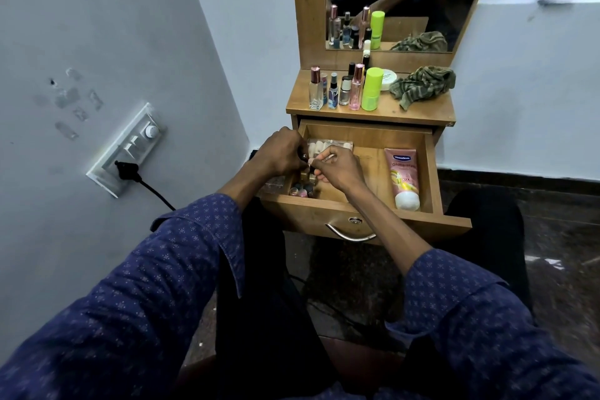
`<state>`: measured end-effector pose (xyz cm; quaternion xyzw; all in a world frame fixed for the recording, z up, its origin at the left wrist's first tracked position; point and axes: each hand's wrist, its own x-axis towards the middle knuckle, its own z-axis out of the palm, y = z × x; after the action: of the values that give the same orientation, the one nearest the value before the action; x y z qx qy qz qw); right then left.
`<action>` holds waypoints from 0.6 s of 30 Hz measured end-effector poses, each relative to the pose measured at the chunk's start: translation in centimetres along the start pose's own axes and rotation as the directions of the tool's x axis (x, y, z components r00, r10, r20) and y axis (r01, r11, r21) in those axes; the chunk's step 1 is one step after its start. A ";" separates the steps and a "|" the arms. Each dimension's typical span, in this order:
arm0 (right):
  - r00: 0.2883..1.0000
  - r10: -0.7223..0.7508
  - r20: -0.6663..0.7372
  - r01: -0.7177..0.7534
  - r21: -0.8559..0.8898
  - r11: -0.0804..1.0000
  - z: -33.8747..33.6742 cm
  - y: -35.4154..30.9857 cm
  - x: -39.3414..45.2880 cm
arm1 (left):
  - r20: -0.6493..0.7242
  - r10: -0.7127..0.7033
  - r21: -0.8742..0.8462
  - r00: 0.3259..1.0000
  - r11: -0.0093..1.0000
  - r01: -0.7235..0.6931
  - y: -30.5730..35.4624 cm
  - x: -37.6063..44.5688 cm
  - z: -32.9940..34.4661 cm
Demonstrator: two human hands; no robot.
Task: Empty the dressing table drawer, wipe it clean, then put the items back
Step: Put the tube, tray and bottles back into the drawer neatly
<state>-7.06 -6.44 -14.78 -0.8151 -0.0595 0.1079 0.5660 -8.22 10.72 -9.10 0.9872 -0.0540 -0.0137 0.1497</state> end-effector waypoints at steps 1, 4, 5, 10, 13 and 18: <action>1.000 -0.002 0.005 0.002 0.001 1.000 0.0 0.0 0.0 | -0.004 -0.003 -0.002 1.000 1.000 0.003 0.0 0.0 0.0; 1.000 0.003 0.010 -0.004 0.016 1.000 -0.2 0.0 0.0 | -0.006 -0.002 0.008 1.000 1.000 0.002 0.0 -0.2 -0.1; 1.000 0.006 0.007 -0.007 0.020 1.000 -0.2 -0.1 0.0 | -0.002 0.003 0.015 1.000 1.000 -0.003 0.0 -0.2 -0.1; 1.000 0.027 0.008 -0.028 0.058 0.998 -0.2 -0.1 0.0 | -0.007 0.023 0.026 1.000 0.999 -0.023 0.0 -0.5 -0.4; 0.999 0.034 0.020 -0.036 0.079 0.996 -0.2 -0.3 -0.1 | -0.031 0.016 0.024 0.999 1.000 -0.016 0.1 -0.6 0.0; 0.998 0.048 0.047 -0.050 0.048 0.998 -0.2 0.1 0.3 | -0.072 0.014 0.048 0.997 0.999 -0.011 0.3 -1.2 1.1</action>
<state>-6.69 -6.56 -14.89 -0.7994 -0.0498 0.1418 0.5816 -9.44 10.28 -10.05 0.9899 -0.0550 0.0240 0.1284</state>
